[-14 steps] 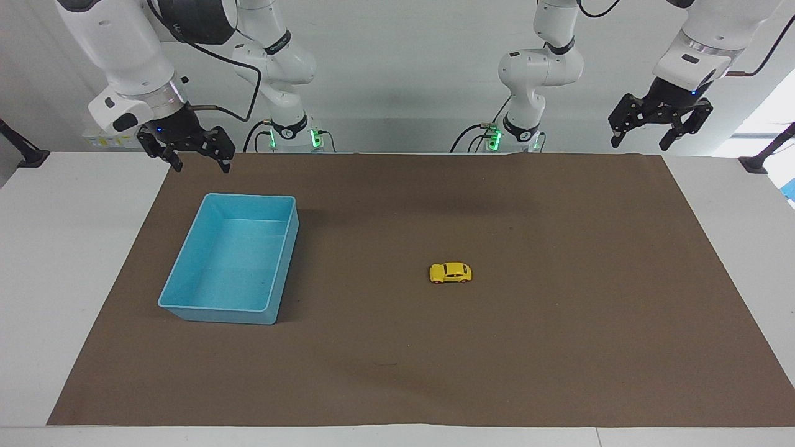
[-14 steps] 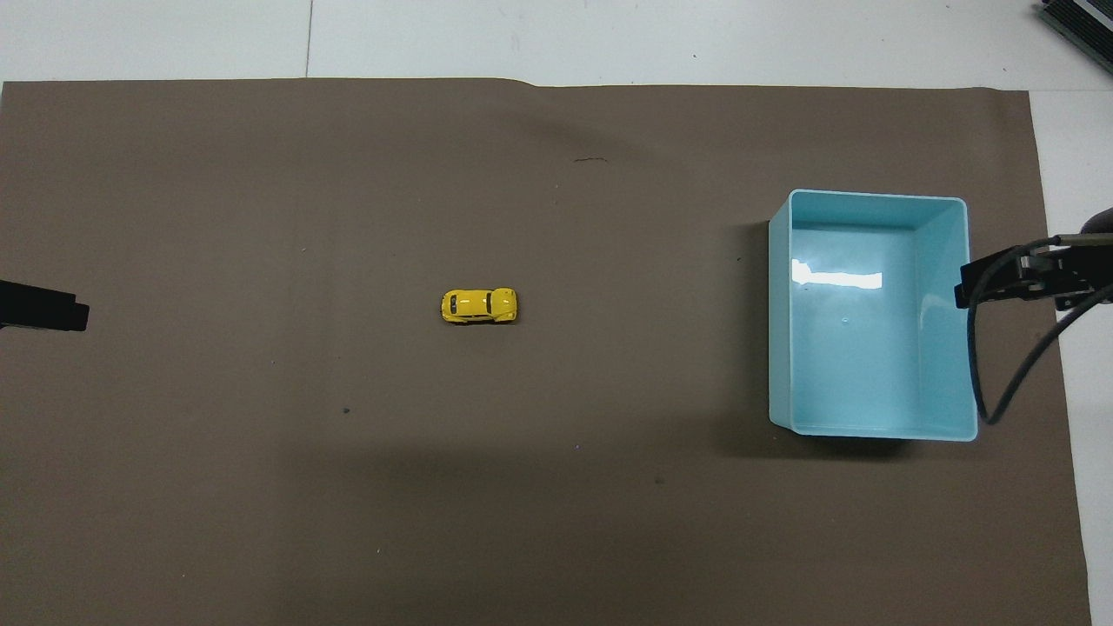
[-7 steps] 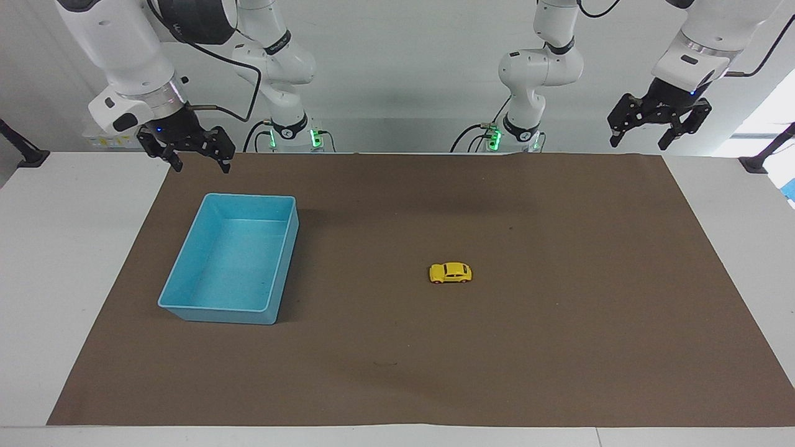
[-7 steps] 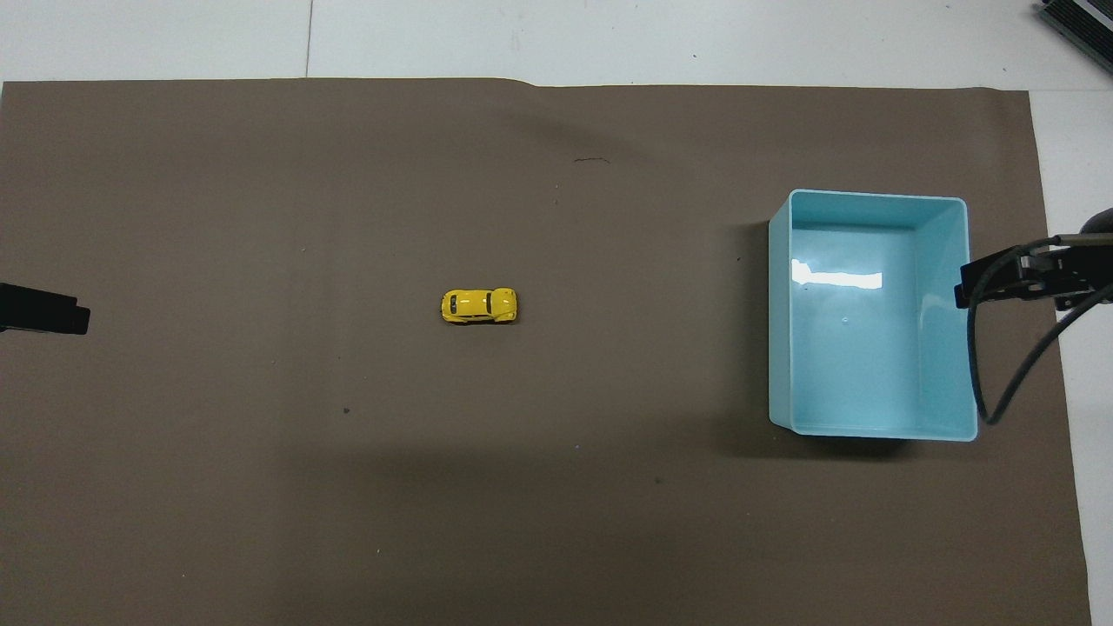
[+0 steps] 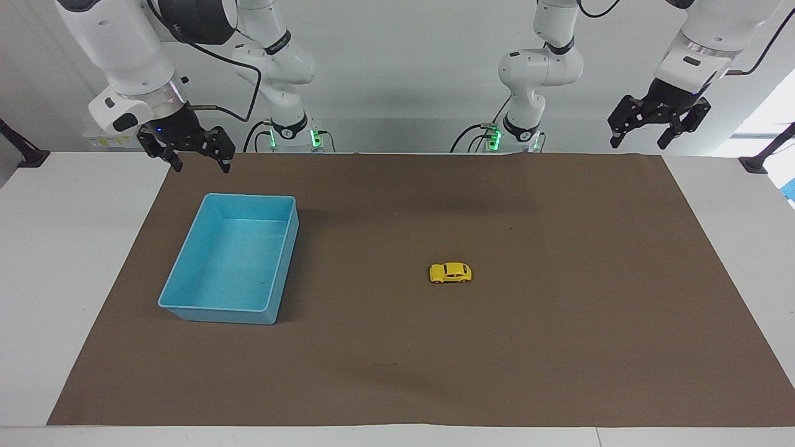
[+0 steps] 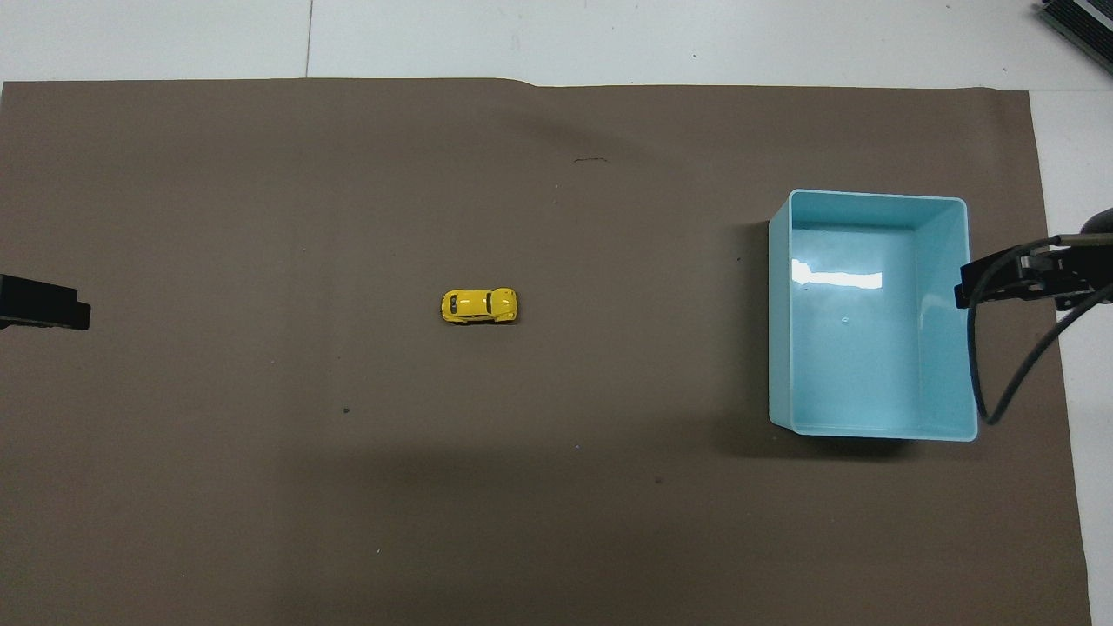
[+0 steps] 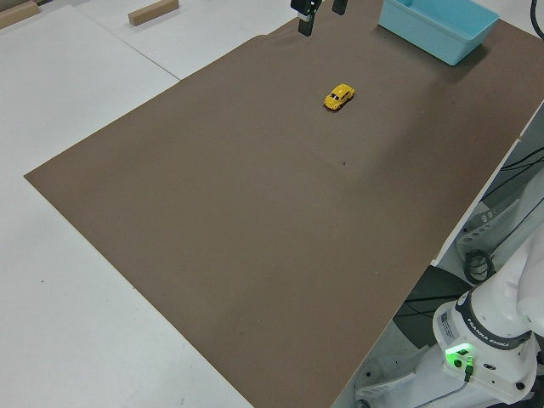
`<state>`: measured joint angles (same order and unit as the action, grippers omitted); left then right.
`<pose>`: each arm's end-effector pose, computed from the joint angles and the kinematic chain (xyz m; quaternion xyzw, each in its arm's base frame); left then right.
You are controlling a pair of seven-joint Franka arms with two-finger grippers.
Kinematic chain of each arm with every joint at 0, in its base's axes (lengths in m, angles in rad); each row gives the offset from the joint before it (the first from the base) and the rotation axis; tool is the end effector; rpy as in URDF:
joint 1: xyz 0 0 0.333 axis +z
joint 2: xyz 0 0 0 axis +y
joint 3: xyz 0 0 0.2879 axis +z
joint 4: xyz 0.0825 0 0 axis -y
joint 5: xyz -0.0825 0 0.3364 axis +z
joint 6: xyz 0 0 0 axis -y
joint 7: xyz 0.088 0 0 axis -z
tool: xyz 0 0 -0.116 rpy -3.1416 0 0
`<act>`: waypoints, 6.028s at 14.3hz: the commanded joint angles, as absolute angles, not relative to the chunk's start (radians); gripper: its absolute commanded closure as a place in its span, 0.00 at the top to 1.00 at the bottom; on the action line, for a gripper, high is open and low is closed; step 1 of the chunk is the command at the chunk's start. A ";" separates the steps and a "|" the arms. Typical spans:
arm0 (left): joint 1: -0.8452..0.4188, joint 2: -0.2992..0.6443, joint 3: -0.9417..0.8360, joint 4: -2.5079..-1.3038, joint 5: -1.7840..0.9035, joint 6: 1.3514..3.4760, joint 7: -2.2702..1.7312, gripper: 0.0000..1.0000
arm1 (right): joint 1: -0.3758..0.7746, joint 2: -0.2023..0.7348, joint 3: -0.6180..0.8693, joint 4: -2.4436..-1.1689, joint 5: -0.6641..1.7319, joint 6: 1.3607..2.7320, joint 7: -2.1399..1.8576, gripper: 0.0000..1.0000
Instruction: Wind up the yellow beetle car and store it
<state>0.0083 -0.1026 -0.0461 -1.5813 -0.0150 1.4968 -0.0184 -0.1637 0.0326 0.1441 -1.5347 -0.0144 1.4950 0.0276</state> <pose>0.4696 -0.0209 0.6265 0.9999 -0.0102 0.0088 0.0054 0.5071 -0.0129 0.5799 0.9991 -0.0238 -0.0360 0.0050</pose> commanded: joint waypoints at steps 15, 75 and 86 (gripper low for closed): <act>-0.037 -0.133 -0.041 -1.651 -0.069 1.523 -1.112 1.00 | -0.179 0.031 0.152 -1.537 0.003 1.491 0.005 1.00; -0.523 0.423 -0.026 -1.835 0.026 2.351 -2.258 0.00 | -0.179 0.031 0.152 -1.537 0.003 1.491 0.003 1.00; -0.425 0.420 -0.026 -1.867 0.026 2.361 -2.146 0.00 | -0.179 0.031 0.153 -1.537 0.003 1.491 0.005 1.00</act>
